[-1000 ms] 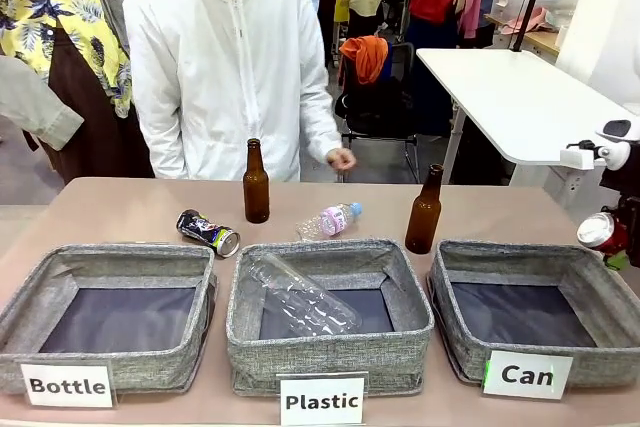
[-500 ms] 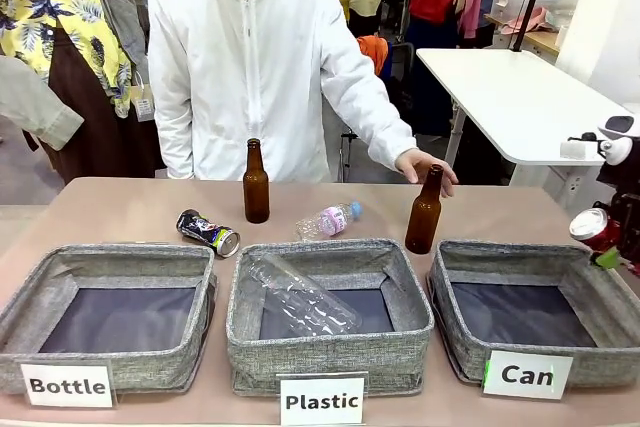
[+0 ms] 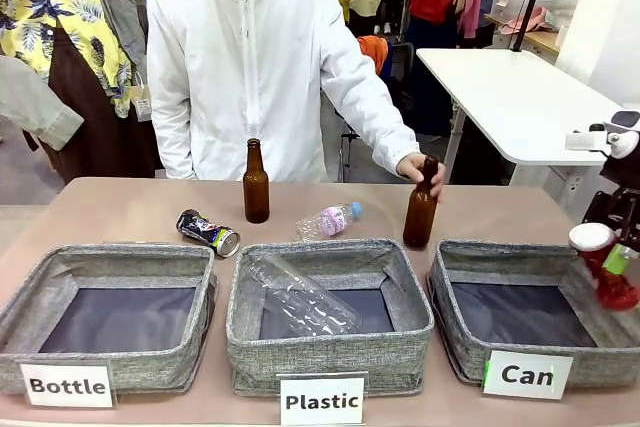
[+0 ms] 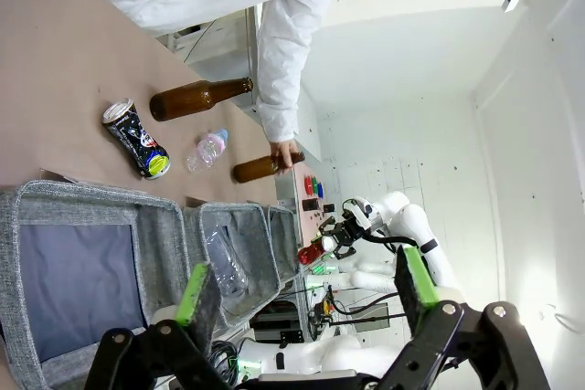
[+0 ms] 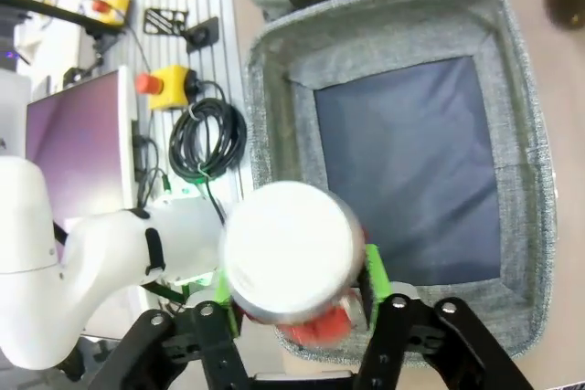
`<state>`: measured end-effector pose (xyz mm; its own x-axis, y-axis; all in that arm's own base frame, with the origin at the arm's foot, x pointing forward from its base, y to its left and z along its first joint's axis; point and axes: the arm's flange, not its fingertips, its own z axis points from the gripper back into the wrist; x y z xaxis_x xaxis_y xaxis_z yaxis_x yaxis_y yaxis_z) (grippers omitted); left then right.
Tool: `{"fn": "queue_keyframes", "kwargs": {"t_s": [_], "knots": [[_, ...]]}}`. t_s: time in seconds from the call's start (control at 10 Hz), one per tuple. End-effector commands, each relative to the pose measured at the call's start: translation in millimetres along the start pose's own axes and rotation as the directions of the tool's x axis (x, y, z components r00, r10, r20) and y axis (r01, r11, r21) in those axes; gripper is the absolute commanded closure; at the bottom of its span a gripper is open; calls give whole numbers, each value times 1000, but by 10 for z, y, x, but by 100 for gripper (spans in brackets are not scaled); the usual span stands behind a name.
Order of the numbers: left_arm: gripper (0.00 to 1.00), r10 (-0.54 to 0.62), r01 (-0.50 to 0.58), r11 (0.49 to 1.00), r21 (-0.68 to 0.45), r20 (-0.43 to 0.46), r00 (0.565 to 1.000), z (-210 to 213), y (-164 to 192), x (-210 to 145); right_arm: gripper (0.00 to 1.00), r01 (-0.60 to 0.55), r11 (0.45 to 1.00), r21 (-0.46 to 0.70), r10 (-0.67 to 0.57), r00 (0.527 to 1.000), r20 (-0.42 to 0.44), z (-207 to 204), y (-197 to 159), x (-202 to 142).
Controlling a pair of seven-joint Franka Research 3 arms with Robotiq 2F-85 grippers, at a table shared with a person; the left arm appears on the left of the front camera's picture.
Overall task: Sort the can waste into the basket.
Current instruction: Pick up the can waste from the table and place it in the right Fabric basket.
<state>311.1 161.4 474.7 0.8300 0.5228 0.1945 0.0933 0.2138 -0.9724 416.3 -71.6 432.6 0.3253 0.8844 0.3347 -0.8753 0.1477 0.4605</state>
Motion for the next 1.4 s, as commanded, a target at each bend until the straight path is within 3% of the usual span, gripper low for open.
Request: {"fn": "queue_keyframes", "kwargs": {"t_s": [0.0, 0.5, 0.6, 0.7, 0.8, 0.9, 1.0, 1.1, 1.3], "knots": [[0, -20, 20, 1000, -2, -8, 1000, 11, 6, -12, 0, -30, 999, 14, 30, 999, 20, 73, -19, -15], [0, -20, 20, 1000, -2, -8, 1000, 11, 6, -12, 0, 13, 999, 42, -15, 999, 42, 100, -52, -11], [0, -20, 20, 1000, -2, -8, 1000, 11, 6, -12, 0, 186, 976, 112, -199, 972, 121, 158, -115, 8], [0, -20, 20, 1000, -2, -8, 1000, 11, 6, -12, 0, 299, 930, 212, -343, 915, 214, 227, -200, 7], [0, -20, 20, 1000, -2, -8, 1000, 11, 6, -12, 0, 451, 834, 319, -545, 767, 340, 319, -277, 12], [0, -20, 20, 1000, -2, -8, 1000, 11, 6, -12, 0, 548, 677, 491, -734, 455, 504, 389, -322, 84], [0, -20, 20, 1000, -2, -8, 1000, 11, 6, -12, 0, 522, 510, 683, -829, 86, 553, 492, -388, 144], [0, -20, 20, 1000, -2, -8, 1000, 11, 6, -12, 0, 449, 444, 776, -842, -87, 532, 559, -431, 127], [0, -20, 20, 1000, -2, -8, 1000, 11, 6, -12, 0, 384, 368, 847, -855, -217, 470, 567, -517, 132]]}}
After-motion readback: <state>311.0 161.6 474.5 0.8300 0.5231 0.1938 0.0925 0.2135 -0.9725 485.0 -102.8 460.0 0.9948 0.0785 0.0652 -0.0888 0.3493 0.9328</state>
